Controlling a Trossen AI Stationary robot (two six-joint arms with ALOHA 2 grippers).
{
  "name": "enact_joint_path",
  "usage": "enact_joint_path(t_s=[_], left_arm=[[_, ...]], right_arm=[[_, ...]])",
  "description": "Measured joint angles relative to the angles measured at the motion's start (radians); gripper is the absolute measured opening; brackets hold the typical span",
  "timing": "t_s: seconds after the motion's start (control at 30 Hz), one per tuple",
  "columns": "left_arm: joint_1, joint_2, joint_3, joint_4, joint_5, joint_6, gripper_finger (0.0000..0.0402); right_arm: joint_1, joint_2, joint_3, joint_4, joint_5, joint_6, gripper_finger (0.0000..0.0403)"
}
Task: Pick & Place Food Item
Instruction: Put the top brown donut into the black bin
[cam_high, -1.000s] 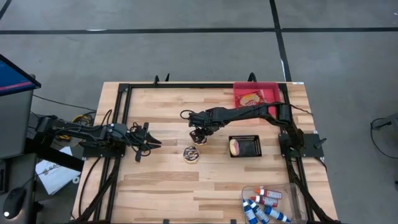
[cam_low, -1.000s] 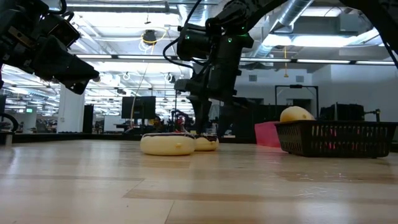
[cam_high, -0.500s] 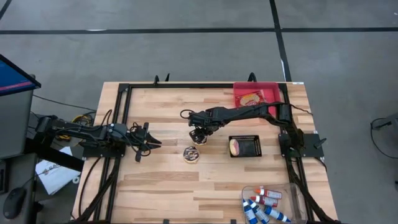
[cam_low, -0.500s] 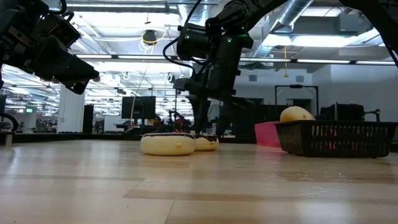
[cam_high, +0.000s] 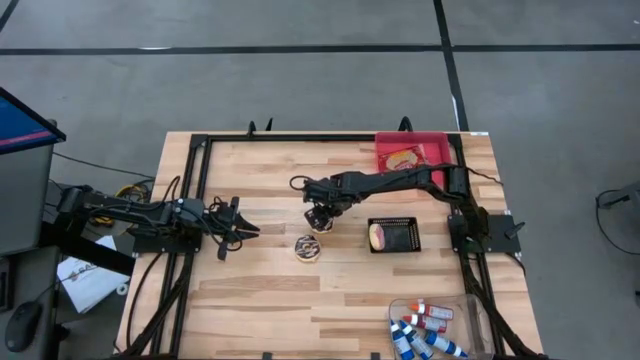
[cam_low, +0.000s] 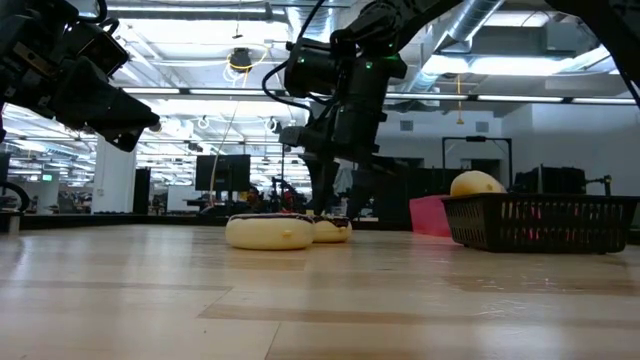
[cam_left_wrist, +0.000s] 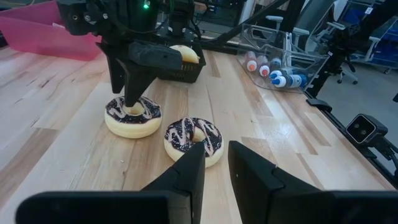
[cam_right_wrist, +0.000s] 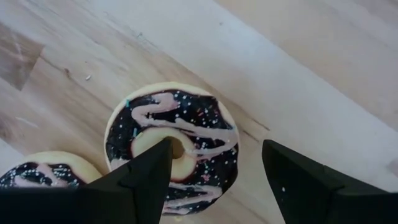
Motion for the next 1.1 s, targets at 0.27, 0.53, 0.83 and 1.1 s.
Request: enact_joint_path(t_s=[0.27, 0.53, 0.83, 1.1], left_arm=[[0.000, 0.000, 0.000, 0.000, 0.000, 0.000, 0.0068], [0.000, 0.000, 0.000, 0.000, 0.000, 0.000, 0.0068], [0.000, 0.000, 0.000, 0.003, 0.000, 0.000, 0.0068], [0.000, 0.000, 0.000, 0.009, 0.000, 0.000, 0.0068]], right_arm=[[0.003, 0.000, 0.000, 0.002, 0.003, -0.003, 0.0240], [0.001, 0.018, -0.003, 0.013, -0.005, -0.009, 0.0240], [0.027, 0.047, -0.004, 0.063, -0.022, 0.012, 0.0240], [0.014, 0.044, -0.003, 0.056, -0.023, 0.018, 0.0240]])
